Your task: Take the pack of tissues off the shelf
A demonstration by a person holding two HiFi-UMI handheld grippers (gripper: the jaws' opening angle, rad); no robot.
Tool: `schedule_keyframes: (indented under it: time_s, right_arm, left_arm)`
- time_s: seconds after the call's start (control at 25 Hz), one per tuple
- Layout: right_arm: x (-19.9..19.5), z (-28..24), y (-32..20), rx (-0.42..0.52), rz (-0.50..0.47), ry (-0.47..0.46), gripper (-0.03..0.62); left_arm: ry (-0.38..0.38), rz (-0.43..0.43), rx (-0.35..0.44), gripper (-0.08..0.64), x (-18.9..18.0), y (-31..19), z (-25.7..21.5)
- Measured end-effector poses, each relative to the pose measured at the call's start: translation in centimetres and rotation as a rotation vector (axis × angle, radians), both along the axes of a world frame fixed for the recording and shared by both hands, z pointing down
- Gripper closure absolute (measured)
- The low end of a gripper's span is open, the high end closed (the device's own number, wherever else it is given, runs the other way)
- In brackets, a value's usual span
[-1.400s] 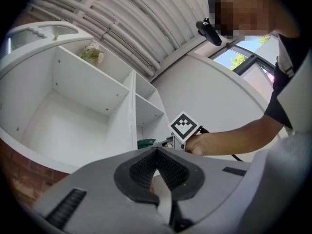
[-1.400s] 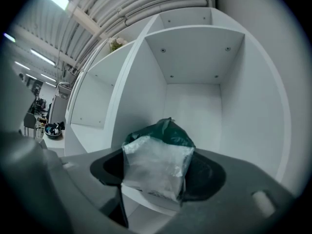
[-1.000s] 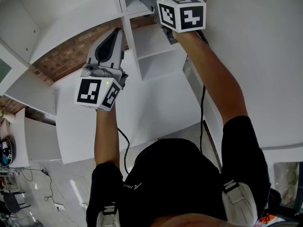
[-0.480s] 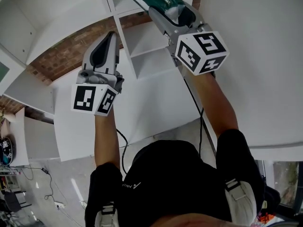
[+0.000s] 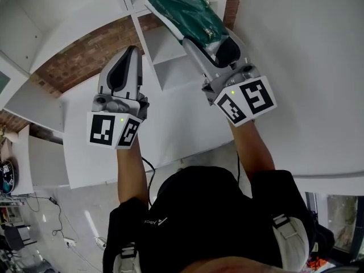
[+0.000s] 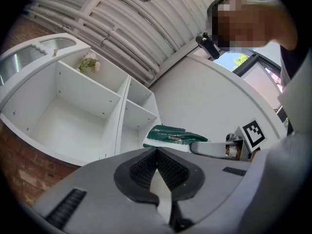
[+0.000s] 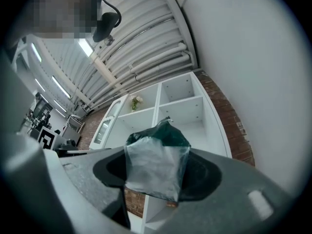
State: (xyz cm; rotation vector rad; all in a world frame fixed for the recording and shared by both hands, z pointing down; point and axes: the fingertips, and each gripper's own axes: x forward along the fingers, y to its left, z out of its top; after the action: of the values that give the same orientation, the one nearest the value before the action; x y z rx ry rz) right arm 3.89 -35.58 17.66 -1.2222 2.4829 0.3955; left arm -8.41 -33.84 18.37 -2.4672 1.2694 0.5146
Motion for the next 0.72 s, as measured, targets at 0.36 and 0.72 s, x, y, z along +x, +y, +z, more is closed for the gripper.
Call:
schedule_keyframes:
  time_s: [0.36, 0.72]
  right_arm:
    - [0.4, 0.7, 1.3, 0.014, -0.004, 0.002, 0.327]
    - [0.9, 0.7, 1.4, 0.01, -0.008, 0.004, 0.327]
  left_arm:
    - [0.01, -0.01, -0.001, 0.561, 0.2, 1.0, 0.2]
    - [-0.001, -0.017, -0.008, 0.561, 0.8, 1.3, 0.3]
